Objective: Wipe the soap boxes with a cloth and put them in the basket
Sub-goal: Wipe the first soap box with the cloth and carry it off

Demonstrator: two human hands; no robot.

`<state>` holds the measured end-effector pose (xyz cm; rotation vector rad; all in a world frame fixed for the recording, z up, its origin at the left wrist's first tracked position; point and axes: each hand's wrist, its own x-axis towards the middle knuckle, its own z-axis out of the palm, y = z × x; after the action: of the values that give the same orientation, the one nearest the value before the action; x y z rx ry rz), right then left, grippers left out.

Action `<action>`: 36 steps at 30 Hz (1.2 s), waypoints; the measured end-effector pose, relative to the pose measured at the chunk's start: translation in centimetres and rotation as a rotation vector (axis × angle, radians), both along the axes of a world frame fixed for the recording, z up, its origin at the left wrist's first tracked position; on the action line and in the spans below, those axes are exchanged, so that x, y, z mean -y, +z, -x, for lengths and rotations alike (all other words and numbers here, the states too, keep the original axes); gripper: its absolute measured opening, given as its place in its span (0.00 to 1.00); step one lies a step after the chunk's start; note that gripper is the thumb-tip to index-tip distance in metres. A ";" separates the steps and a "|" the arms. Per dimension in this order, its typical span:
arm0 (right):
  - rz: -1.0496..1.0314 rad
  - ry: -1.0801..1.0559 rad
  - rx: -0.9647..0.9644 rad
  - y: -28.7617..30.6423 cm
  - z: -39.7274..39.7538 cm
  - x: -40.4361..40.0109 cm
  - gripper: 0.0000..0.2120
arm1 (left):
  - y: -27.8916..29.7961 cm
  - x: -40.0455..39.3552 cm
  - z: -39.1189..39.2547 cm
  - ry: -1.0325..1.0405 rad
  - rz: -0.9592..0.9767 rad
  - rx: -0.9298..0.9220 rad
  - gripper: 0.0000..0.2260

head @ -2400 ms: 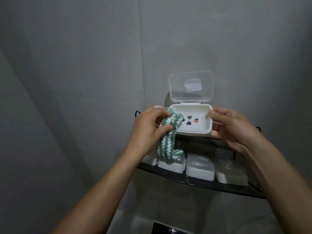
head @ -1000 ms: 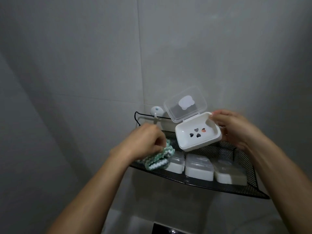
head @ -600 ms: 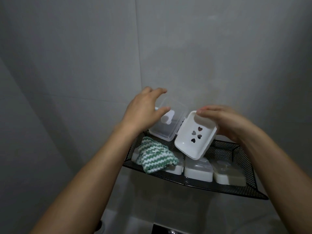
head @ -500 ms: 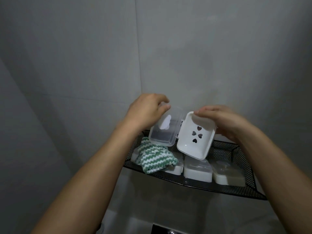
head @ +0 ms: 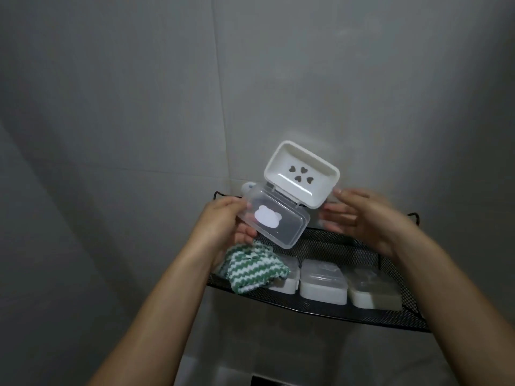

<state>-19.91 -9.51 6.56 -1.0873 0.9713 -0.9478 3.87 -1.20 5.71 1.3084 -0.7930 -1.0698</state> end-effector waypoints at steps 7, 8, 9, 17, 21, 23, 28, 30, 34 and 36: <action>-0.123 0.172 0.254 -1.3 -2.2 -1.5 0.15 | -1.8 -1.0 2.1 -0.153 -0.042 -0.407 0.09; -0.120 0.164 0.279 -1.3 -2.3 -1.4 0.15 | -2.0 -1.1 2.3 -0.168 -0.036 -0.410 0.08; -0.116 0.155 0.286 -1.2 -2.4 -1.4 0.16 | -2.1 -1.1 2.4 -0.184 -0.028 -0.397 0.08; -0.122 0.127 0.282 -0.9 -1.2 -0.7 0.23 | -2.6 -2.1 -0.5 -0.278 -0.036 0.862 0.21; -0.130 0.116 0.256 -1.0 -1.0 -0.7 0.21 | -2.4 -2.1 0.3 -0.374 -0.168 1.454 0.22; -0.131 0.111 0.246 -1.1 -1.0 -0.8 0.19 | -2.5 -2.0 0.7 -0.330 -0.167 1.549 0.12; -0.125 0.093 0.226 -1.2 -0.5 -1.0 0.18 | -1.0 -2.2 -1.3 -0.037 -0.053 1.232 0.03; -0.123 0.089 0.225 -1.4 -0.5 -1.0 0.20 | 0.3 -2.4 -1.6 0.123 0.114 1.143 0.04; -0.120 0.101 0.228 -1.8 -1.5 -1.2 0.20 | 2.4 -1.5 0.5 0.285 0.358 1.195 0.07; -0.111 0.114 0.230 -2.0 -2.2 -1.4 0.18 | 2.5 -0.7 1.8 0.311 0.387 1.286 0.09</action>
<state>-17.69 -8.07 4.59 -0.9082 0.7562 -0.8928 2.08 -0.49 8.20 1.6282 -1.5462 0.3133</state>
